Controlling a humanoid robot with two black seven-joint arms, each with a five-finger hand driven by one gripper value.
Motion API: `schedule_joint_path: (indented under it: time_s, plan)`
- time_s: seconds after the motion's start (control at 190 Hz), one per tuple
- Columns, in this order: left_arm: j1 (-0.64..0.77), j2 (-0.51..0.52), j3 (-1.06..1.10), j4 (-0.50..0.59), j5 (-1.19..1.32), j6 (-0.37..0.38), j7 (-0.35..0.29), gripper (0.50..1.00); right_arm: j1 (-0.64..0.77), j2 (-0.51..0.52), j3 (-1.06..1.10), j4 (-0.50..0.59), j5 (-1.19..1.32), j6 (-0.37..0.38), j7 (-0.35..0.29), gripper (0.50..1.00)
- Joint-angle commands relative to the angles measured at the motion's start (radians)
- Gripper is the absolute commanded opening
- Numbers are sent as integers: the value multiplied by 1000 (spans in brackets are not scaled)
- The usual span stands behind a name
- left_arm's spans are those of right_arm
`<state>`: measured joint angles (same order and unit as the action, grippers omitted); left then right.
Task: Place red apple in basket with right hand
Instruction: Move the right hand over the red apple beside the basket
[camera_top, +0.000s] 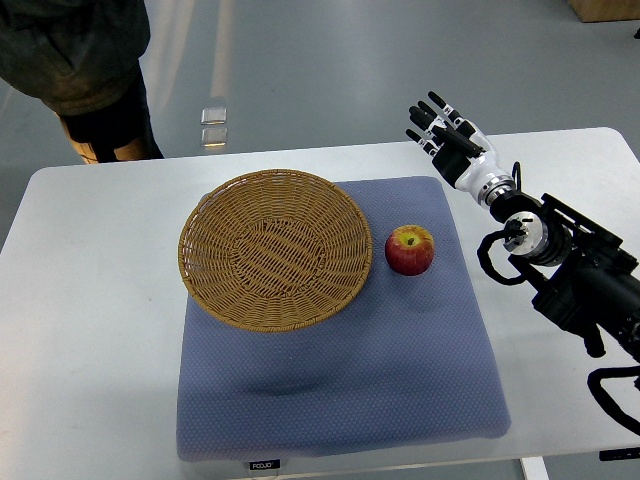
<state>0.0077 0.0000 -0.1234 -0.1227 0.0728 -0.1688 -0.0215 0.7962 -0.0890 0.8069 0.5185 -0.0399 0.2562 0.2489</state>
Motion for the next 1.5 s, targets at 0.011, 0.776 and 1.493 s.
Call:
schedule_joint_path:
  time_s: [0.011, 0.776, 1.493]
  plan:
    - [0, 0, 1, 0, 1, 0, 0, 1000, 0, 0, 0, 0, 0, 0, 0, 926]
    - [-3, 0, 5, -26, 1, -12, 0, 1000, 977, -120, -1621, 279, -241, 265, -163, 926]
    - [-5, 0, 4, -25, 1, -14, 0, 1000, 1195, -11, -1695, 653, -83, 120, -333, 924]
